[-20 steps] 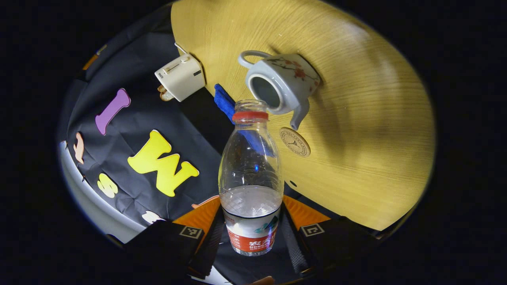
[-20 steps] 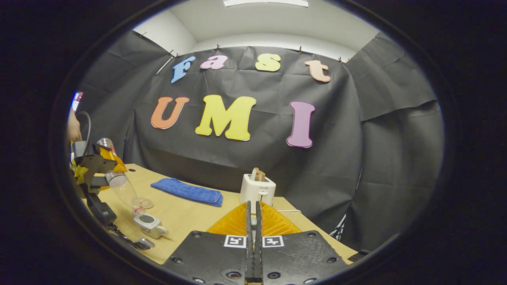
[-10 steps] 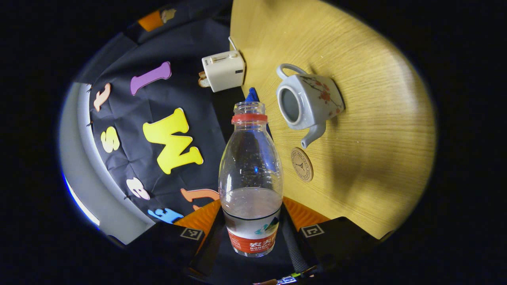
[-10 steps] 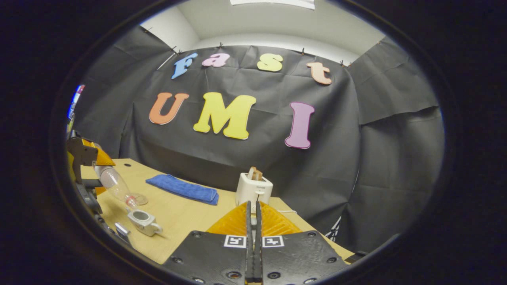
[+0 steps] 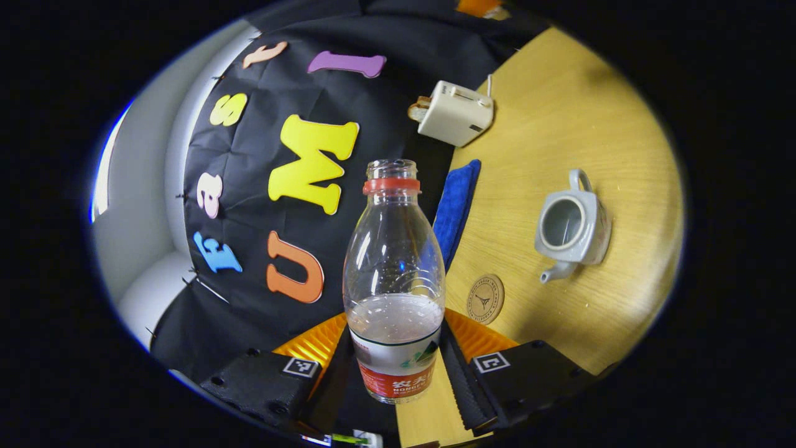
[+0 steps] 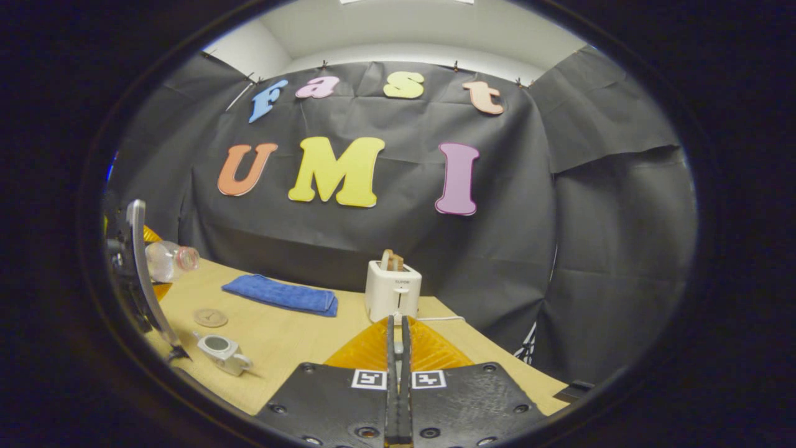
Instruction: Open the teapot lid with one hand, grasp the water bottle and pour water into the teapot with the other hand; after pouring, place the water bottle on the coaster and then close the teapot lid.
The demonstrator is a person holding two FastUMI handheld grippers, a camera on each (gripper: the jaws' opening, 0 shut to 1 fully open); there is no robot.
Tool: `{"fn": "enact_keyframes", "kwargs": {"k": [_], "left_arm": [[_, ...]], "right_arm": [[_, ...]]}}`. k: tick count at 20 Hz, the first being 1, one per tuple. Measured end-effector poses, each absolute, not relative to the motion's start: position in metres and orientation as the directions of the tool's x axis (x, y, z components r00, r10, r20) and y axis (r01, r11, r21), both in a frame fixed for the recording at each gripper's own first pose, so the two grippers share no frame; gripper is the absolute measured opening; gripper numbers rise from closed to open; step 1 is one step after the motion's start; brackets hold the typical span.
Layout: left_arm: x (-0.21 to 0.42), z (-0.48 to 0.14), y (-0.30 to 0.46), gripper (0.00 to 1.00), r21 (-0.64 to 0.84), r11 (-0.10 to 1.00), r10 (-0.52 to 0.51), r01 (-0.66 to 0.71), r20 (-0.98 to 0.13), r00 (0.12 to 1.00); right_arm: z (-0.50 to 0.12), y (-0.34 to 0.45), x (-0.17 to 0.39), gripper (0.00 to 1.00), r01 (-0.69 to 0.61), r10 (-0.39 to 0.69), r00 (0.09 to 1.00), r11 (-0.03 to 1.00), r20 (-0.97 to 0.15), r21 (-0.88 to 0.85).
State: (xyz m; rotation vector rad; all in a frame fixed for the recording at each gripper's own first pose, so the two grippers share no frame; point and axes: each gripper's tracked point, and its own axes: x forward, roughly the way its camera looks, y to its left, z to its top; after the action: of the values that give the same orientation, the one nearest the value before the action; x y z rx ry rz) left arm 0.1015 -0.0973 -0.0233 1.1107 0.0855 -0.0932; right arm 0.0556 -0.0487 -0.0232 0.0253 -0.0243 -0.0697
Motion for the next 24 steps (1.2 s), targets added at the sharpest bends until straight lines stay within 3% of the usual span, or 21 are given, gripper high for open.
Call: {"fn": "enact_keyframes", "kwargs": {"k": [4, 9, 14, 18, 24], "left_arm": [[0.109, -0.023, -0.101, 0.75, 0.728, 0.674, -0.046, 0.123, -0.125, 0.991], [0.131, -0.055, -0.089, 0.75, 0.405, 0.911, -0.009, 0.072, -0.155, 0.988], [0.163, -0.067, -0.106, 0.76, 0.036, 0.992, -0.116, 0.120, -0.087, 0.989], [0.197, -0.063, -0.105, 0.76, -0.005, 0.991, -0.135, 0.135, -0.026, 0.991], [0.217, -0.087, -0.106, 0.76, -0.048, 0.989, -0.143, 0.139, -0.085, 0.986]], "right_arm": [[-0.018, -0.043, 0.051, 0.00, 0.065, -0.065, 0.997, 0.998, 0.047, 0.005], [-0.020, -0.037, 0.052, 0.00, 0.038, -0.038, 0.998, 0.999, 0.042, 0.011], [-0.034, -0.039, 0.062, 0.00, 0.047, -0.047, 0.999, 0.999, 0.010, 0.012], [-0.041, -0.032, 0.066, 0.00, 0.033, -0.033, 0.999, 0.999, -0.002, 0.026], [-0.056, -0.024, 0.075, 0.00, 0.030, -0.030, 0.999, 0.999, -0.036, 0.011]]}}
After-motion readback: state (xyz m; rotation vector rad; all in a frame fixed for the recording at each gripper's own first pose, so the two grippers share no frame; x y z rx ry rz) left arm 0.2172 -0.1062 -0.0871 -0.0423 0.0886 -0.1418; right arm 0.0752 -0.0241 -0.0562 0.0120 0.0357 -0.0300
